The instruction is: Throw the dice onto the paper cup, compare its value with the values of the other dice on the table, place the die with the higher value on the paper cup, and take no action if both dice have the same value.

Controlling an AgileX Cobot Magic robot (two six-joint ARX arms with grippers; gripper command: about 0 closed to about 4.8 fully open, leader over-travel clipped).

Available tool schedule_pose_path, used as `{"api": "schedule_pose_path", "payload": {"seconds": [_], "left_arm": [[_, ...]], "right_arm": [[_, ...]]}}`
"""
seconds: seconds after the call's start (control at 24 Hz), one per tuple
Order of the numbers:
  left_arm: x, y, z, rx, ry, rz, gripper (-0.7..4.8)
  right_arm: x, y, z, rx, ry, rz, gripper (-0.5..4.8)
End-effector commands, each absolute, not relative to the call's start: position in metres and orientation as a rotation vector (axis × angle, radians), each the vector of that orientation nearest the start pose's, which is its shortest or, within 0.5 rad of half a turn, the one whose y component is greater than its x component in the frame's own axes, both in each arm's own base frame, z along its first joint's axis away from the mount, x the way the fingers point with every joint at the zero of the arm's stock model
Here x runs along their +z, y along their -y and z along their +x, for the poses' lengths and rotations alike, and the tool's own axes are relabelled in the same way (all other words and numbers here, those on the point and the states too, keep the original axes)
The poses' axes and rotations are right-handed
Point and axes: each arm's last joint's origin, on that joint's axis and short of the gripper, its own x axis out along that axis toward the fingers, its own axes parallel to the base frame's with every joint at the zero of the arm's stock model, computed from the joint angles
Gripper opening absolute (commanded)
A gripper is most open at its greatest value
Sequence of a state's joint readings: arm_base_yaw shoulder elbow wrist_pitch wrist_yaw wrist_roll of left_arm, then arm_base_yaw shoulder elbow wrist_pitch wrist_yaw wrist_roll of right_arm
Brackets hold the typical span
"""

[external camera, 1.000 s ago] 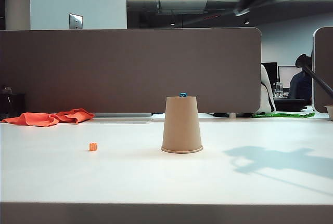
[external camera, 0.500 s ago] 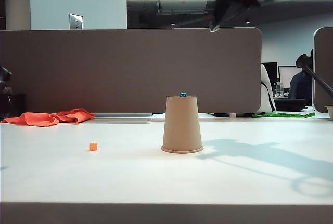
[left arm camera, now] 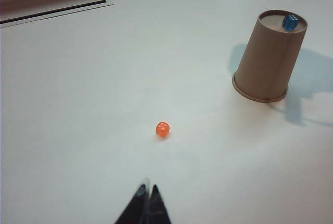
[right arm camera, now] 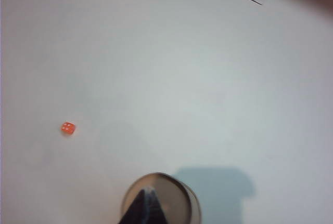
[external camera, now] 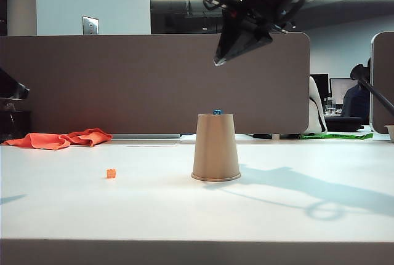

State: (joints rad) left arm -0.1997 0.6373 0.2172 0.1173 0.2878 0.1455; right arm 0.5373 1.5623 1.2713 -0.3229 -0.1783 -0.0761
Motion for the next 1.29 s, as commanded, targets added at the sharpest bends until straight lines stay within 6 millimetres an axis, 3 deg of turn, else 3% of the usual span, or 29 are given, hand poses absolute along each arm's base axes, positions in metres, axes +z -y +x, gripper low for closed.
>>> {"api": "schedule_pose_path", "payload": {"seconds": [0.04,0.33,0.42,0.46,0.71,0.96,1.29], "left_arm": [[0.191,0.038,0.143,-0.513,-0.241,0.132,-0.05],[0.191,0.038,0.143,-0.513,-0.243,0.132,-0.05],[0.191,0.038,0.143,-0.513,-0.242,0.132,-0.05],[0.191,0.038,0.143,-0.513,-0.242,0.132,-0.05],[0.191,0.038,0.143,-0.513,-0.242,0.132,-0.05],[0.191,0.038,0.143,-0.513,-0.243,0.132,-0.05],[0.191,0.038,0.143,-0.513,-0.242,0.132,-0.05]], "right_arm": [[0.301,-0.183,0.299,0.716,-0.575,-0.182,-0.01],[0.298,-0.183,0.297,0.722,-0.603,-0.185,0.03],[0.294,-0.184,0.298,0.724,-0.627,-0.193,0.86],[0.291,-0.184,0.299,0.726,-0.638,-0.203,0.95],[0.274,-0.185,0.294,0.855,-0.687,-0.440,0.96],[0.275,-0.187,0.294,0.936,-0.644,-0.484,1.49],[0.275,-0.189,0.297,0.940,-0.609,-0.496,1.49]]}}
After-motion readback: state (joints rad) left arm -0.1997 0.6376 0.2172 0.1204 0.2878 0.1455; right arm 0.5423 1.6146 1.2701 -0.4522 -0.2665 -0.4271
